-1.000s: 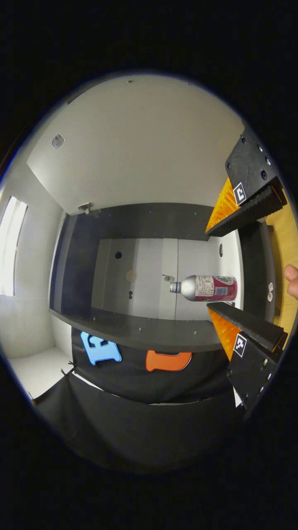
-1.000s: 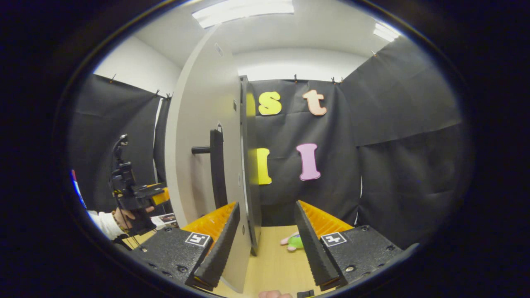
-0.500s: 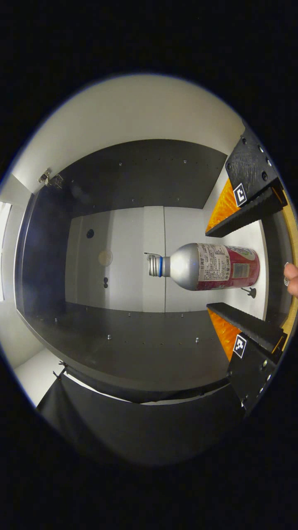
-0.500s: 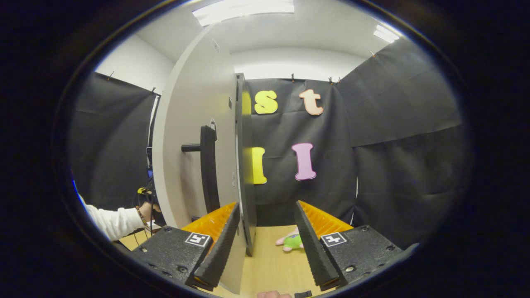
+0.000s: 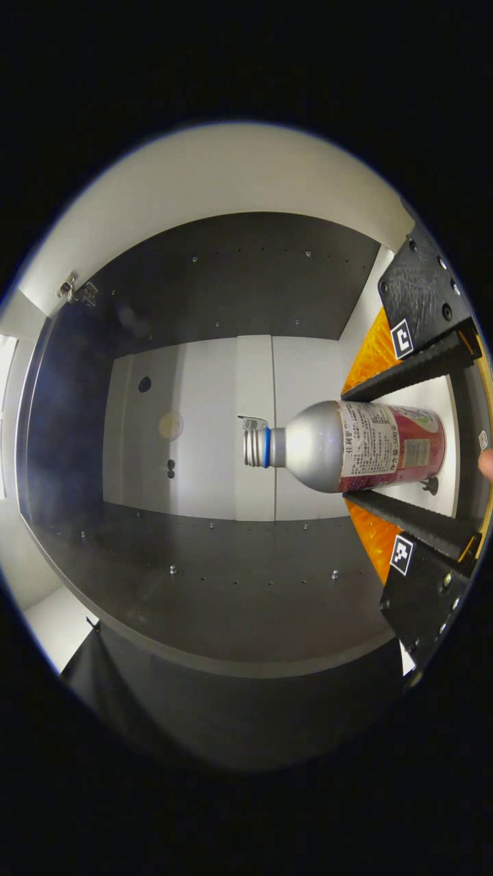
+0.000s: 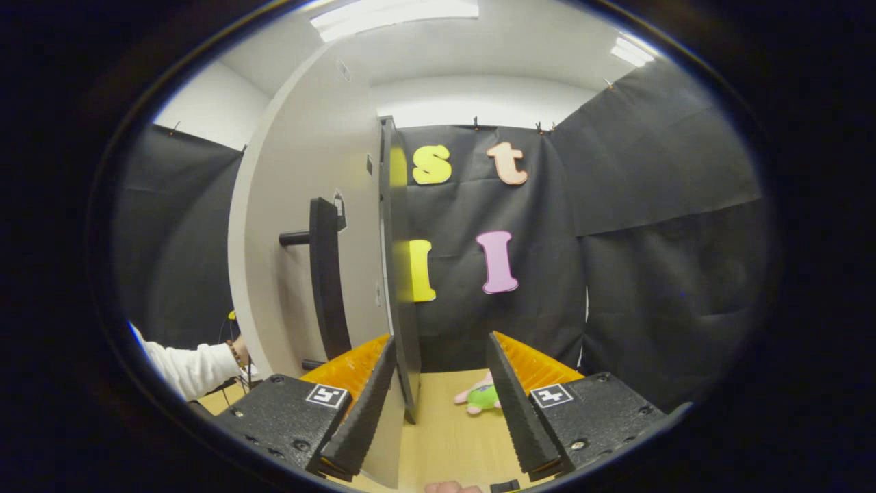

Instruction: Open the cabinet door with the right hand, grasp the bottle in the cabinet with the left hand and place it on the coaster, then close the cabinet door with the right hand.

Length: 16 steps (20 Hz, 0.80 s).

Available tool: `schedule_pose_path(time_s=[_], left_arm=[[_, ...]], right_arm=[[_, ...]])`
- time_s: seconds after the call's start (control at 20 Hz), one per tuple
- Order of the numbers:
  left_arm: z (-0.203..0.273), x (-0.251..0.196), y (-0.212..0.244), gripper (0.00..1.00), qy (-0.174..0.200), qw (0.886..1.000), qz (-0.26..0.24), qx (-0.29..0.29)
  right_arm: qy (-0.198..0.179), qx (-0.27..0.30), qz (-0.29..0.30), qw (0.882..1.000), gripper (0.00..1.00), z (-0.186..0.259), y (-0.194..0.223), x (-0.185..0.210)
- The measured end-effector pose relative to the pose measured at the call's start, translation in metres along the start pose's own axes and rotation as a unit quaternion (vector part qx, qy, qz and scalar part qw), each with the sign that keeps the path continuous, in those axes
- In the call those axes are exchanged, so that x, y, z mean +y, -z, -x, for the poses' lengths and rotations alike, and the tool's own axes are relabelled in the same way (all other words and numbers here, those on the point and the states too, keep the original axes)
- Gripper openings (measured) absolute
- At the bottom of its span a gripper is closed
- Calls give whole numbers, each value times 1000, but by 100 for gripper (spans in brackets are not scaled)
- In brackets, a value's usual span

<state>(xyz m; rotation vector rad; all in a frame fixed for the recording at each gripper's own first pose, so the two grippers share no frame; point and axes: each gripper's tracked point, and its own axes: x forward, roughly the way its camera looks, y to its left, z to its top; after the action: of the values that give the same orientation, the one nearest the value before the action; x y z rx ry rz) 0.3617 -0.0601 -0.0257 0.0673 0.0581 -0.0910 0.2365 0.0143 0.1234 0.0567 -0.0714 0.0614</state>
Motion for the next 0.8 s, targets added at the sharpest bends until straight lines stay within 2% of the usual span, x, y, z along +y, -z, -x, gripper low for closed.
schedule_pose_path(time_s=[0.3, 0.5, 0.65, 0.8], left_arm=[[33, 0, -28, 76, 16, 999, 0, -38], [74, 6, -42, 76, 23, 998, -8, -56], [117, 19, -35, 76, 19, 998, -3, -58], [160, 37, -8, 76, 1, 999, -5, -54]], right_arm=[[6, -1, 3, 1000, 82, 0, 2, -1], [14, -6, 18, 1000, 83, 0, -1, -1], [12, -9, 22, 1000, 83, 0, 0, -1], [6, -10, 10, 1000, 82, 0, 1, -1]])
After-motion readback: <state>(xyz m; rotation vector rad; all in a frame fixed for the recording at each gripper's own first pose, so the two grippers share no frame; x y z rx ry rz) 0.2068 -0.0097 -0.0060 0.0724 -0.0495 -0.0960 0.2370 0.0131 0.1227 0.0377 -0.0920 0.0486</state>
